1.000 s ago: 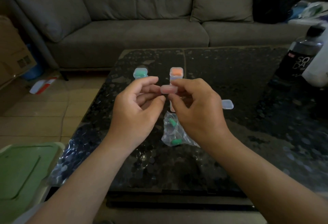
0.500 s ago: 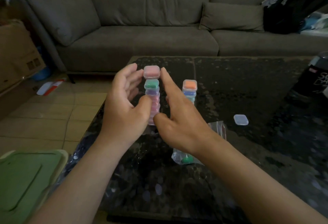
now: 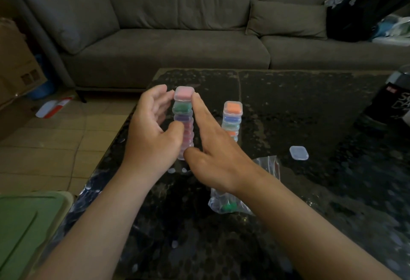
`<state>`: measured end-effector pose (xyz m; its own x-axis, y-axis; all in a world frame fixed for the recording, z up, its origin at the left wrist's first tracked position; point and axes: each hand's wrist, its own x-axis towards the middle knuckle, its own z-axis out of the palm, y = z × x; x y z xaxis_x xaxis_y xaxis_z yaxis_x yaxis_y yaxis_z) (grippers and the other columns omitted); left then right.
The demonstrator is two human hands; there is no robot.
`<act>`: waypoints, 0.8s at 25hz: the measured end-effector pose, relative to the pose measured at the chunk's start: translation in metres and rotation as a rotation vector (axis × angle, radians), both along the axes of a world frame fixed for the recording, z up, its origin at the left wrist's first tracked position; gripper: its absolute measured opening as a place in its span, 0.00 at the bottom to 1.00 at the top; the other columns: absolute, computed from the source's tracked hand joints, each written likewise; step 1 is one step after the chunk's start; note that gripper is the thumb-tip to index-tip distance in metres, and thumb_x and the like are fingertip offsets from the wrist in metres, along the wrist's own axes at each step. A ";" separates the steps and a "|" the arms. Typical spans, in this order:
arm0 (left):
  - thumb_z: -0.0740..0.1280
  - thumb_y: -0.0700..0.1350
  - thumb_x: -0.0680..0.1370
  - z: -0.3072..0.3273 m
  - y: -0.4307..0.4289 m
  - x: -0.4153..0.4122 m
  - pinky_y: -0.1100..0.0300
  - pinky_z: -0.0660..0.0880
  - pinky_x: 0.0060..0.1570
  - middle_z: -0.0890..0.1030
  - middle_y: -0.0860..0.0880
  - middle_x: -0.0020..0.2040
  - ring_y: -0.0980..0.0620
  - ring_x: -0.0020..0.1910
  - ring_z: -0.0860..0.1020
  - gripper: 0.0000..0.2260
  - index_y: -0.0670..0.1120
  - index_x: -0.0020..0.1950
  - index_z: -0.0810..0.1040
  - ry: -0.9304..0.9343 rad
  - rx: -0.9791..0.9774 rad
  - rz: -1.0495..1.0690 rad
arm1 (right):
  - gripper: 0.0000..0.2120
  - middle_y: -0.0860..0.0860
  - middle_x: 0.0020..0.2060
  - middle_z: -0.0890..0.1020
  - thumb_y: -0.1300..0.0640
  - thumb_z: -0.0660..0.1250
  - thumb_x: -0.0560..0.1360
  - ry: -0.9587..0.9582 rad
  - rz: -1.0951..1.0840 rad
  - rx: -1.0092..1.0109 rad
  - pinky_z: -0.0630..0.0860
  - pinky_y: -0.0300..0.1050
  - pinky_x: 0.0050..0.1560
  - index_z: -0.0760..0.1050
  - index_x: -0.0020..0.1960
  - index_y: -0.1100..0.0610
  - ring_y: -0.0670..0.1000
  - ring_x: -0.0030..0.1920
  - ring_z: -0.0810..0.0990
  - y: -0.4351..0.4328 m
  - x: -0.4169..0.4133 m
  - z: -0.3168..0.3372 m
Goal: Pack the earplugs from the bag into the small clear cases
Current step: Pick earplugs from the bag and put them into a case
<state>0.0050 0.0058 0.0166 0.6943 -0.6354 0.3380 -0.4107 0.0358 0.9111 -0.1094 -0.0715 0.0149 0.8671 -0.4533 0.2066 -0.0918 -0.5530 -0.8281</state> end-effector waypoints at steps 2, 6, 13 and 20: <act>0.66 0.30 0.77 -0.002 -0.001 0.001 0.53 0.70 0.74 0.76 0.54 0.71 0.59 0.71 0.74 0.29 0.54 0.72 0.68 0.005 0.005 0.008 | 0.47 0.40 0.81 0.46 0.63 0.64 0.75 0.020 0.009 0.003 0.50 0.29 0.72 0.37 0.82 0.47 0.33 0.77 0.43 0.000 0.001 -0.001; 0.65 0.29 0.76 -0.002 -0.001 0.002 0.54 0.71 0.73 0.76 0.54 0.71 0.60 0.70 0.75 0.28 0.56 0.69 0.68 0.005 0.000 0.011 | 0.48 0.40 0.81 0.41 0.64 0.64 0.75 0.047 0.024 -0.008 0.47 0.28 0.71 0.35 0.81 0.47 0.33 0.77 0.39 0.001 0.001 -0.003; 0.65 0.29 0.77 -0.001 0.002 0.002 0.58 0.74 0.69 0.76 0.56 0.68 0.61 0.68 0.77 0.27 0.53 0.70 0.68 0.019 -0.010 0.000 | 0.48 0.40 0.81 0.43 0.63 0.64 0.75 0.060 0.037 0.011 0.51 0.39 0.77 0.35 0.81 0.44 0.37 0.79 0.41 0.002 0.000 -0.004; 0.64 0.29 0.77 0.000 0.002 0.001 0.63 0.75 0.65 0.76 0.57 0.66 0.61 0.66 0.77 0.27 0.50 0.73 0.70 0.007 -0.002 0.010 | 0.48 0.40 0.81 0.43 0.62 0.64 0.75 0.077 0.024 -0.013 0.50 0.40 0.77 0.36 0.81 0.44 0.38 0.79 0.42 0.002 0.000 -0.005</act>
<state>0.0060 0.0076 0.0168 0.7027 -0.6279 0.3346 -0.4050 0.0336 0.9137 -0.1094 -0.0698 0.0096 0.8915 -0.4295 0.1442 -0.1417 -0.5667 -0.8117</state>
